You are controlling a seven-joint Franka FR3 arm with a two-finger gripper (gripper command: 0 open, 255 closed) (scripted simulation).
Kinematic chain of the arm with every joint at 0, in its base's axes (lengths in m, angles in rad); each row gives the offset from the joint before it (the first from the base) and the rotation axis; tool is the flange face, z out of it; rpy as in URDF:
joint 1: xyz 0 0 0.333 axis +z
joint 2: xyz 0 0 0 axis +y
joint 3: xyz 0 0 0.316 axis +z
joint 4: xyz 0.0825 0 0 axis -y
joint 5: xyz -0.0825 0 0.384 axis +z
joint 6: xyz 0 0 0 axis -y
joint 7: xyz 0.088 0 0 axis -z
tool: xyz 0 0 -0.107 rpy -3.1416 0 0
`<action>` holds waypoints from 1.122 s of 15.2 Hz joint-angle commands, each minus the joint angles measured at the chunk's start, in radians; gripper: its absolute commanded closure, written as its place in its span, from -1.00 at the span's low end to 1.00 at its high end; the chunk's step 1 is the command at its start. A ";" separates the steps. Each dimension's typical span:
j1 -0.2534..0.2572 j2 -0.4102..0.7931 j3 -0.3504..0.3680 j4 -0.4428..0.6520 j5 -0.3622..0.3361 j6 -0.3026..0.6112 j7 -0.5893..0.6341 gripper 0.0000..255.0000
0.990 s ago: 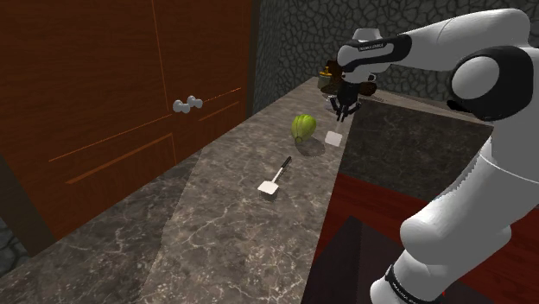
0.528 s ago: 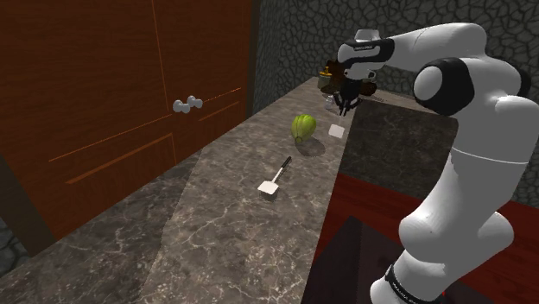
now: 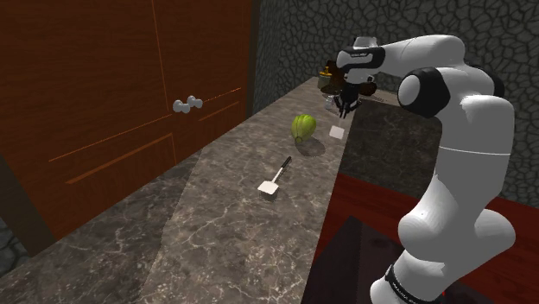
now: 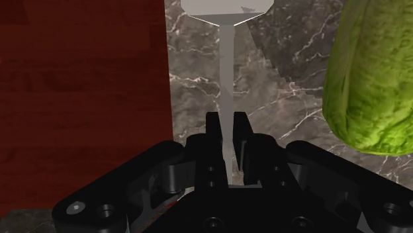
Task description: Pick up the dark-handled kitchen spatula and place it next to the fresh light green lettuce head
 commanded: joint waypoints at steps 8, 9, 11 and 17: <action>0.001 0.005 0.001 -0.117 0.001 0.122 0.001 1.00; 0.001 0.007 0.001 -0.127 0.001 0.135 0.001 1.00; 0.001 0.011 0.001 -0.148 0.001 0.159 0.001 1.00; 0.001 0.030 0.002 -0.202 0.003 0.232 0.001 1.00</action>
